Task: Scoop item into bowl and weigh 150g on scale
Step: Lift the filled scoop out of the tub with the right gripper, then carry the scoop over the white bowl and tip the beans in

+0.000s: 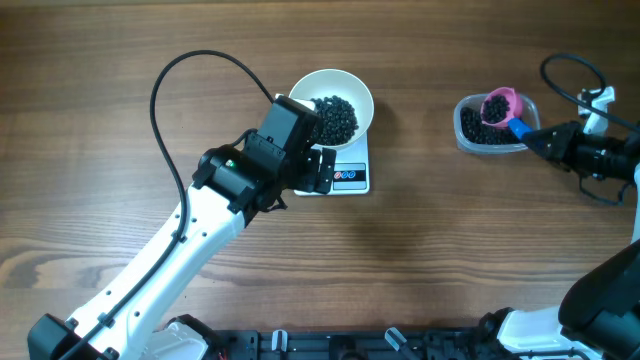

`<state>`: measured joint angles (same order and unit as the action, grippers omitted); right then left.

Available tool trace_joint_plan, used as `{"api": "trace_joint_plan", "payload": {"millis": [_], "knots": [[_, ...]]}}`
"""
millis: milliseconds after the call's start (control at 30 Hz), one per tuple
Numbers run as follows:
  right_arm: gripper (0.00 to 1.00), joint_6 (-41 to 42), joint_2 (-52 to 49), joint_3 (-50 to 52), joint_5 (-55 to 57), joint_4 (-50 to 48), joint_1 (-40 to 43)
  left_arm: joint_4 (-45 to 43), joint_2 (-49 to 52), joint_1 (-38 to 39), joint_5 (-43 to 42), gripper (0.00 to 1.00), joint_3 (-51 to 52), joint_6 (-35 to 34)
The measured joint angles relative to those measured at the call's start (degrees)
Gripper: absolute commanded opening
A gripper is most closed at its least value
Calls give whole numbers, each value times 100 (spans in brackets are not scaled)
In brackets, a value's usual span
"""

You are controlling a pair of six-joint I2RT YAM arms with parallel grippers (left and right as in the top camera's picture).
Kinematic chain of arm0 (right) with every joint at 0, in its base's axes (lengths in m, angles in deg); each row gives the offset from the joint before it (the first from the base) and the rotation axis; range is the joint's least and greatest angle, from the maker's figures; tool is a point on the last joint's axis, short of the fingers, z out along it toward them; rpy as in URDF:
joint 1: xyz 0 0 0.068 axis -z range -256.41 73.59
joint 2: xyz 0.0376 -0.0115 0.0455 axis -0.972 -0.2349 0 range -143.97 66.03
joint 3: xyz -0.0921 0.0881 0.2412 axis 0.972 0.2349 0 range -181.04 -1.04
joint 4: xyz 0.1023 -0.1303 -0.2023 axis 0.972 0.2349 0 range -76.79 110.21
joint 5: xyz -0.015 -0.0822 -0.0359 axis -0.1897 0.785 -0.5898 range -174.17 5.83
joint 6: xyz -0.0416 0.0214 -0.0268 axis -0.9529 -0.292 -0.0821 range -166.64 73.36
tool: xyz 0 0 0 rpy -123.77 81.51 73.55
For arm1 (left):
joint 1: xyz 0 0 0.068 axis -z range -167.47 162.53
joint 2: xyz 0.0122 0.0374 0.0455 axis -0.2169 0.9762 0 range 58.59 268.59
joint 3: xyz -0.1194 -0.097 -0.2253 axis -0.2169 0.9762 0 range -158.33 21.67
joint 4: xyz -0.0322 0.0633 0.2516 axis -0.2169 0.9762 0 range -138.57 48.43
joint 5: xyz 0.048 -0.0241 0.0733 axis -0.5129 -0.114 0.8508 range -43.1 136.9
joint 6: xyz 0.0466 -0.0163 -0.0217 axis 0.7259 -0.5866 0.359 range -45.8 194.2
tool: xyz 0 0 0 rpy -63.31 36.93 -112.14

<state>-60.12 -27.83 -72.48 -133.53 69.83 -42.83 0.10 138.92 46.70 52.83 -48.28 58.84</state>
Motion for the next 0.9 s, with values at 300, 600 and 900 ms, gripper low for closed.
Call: {"api": "trace_joint_plan", "payload": {"millis": [300, 600, 900], "knots": [[4, 1008, -2, 0, -1554, -483, -28, 0, 0, 0, 0, 99, 0, 0], [4, 1982, -2, 0, -2120, -1209, -911, 0, 0, 0, 0, 100, 0, 0], [4, 2468, -7, 4, -1902, -2645, -2669, 0, 0, 0, 0, 100, 0, 0]]}}
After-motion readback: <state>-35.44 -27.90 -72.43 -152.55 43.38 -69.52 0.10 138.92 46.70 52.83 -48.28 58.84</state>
